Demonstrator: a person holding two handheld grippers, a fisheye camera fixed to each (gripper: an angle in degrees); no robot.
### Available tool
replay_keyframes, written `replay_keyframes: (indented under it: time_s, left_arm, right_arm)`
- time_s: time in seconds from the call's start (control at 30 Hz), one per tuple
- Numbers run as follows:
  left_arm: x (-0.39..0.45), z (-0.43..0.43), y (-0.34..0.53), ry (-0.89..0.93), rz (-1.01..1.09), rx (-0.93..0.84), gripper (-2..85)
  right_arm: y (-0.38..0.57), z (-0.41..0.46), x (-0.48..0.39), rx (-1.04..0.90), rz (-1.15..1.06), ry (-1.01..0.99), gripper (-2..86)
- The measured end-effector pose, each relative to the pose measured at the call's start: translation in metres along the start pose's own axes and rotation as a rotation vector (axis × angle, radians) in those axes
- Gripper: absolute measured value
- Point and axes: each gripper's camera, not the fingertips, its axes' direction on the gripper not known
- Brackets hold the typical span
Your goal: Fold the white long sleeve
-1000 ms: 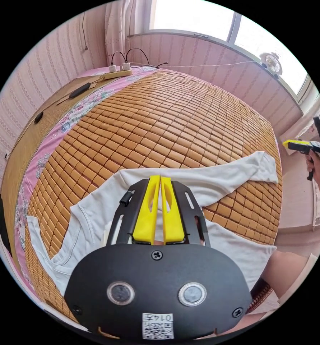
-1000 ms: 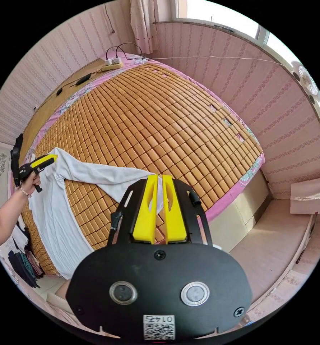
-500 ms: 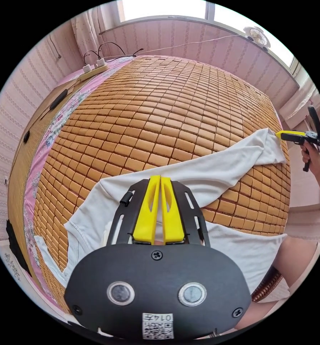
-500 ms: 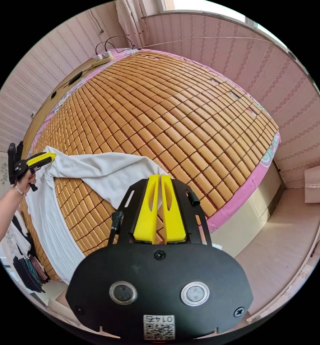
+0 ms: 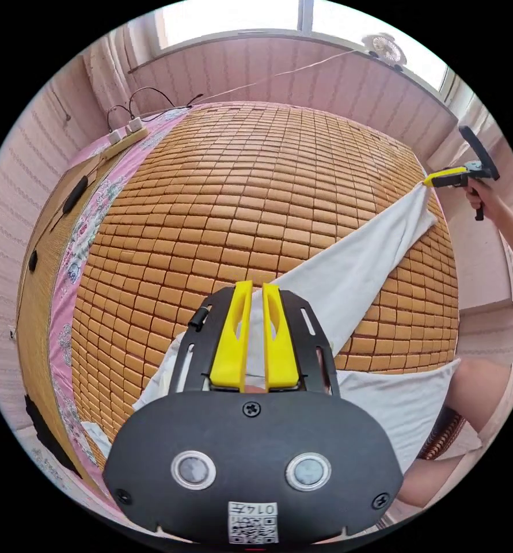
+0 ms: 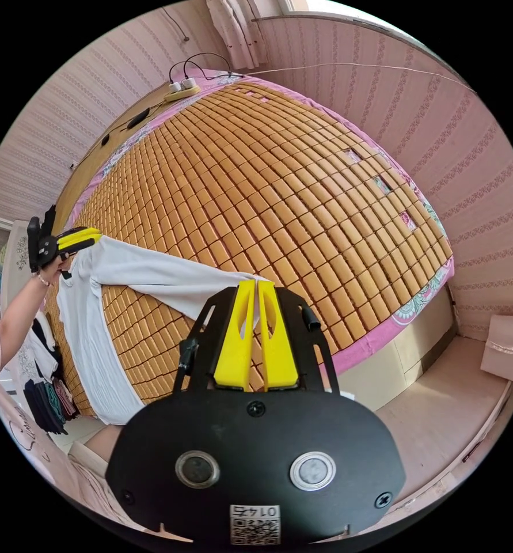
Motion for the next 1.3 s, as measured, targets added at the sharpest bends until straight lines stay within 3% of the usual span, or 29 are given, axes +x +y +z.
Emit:
replay_keyframes:
  time_s: [0.17, 0.33, 0.43, 0.6, 0.67, 1.03, 1.17, 1.3]
  left_arm:
    - [0.017, -0.004, -0.006, -0.063, 0.065, -0.006, -0.7]
    - [-0.004, -0.017, -0.007, -0.078, -0.115, 0.104, -0.8]
    - [-0.009, -0.004, -0.011, -0.067, -0.192, 0.056, -0.8]
    - [0.001, -0.006, -0.006, -0.103, -0.168, 0.067, -0.7]
    - [-0.002, -0.008, -0.003, -0.082, -0.176, 0.067, -0.7]
    - [-0.01, -0.022, 0.014, -0.033, -0.178, 0.074, -0.5]
    - [0.008, -0.07, 0.027, -0.056, -0.111, 0.194, -0.5]
    - [0.068, -0.087, 0.037, 0.108, 0.056, 0.206, -0.6]
  right_arm:
    - [-0.002, -0.004, 0.013, -0.006, 0.029, -0.052, -0.7]
    - [-0.023, -0.002, 0.025, 0.023, 0.034, -0.076, -0.7]
    - [-0.034, 0.012, 0.024, 0.013, 0.076, 0.056, -0.5]
    - [-0.002, 0.019, -0.027, -0.001, -0.088, -0.034, -0.8]
    - [0.0, 0.039, -0.035, -0.1, -0.122, 0.028, -0.8]
    - [-0.017, 0.039, -0.031, -0.166, -0.186, 0.1, -0.9]
    - [-0.037, 0.02, -0.033, -0.037, -0.124, 0.044, -0.9]
    - [-0.07, 0.046, -0.04, 0.025, -0.064, 0.046, -0.9]
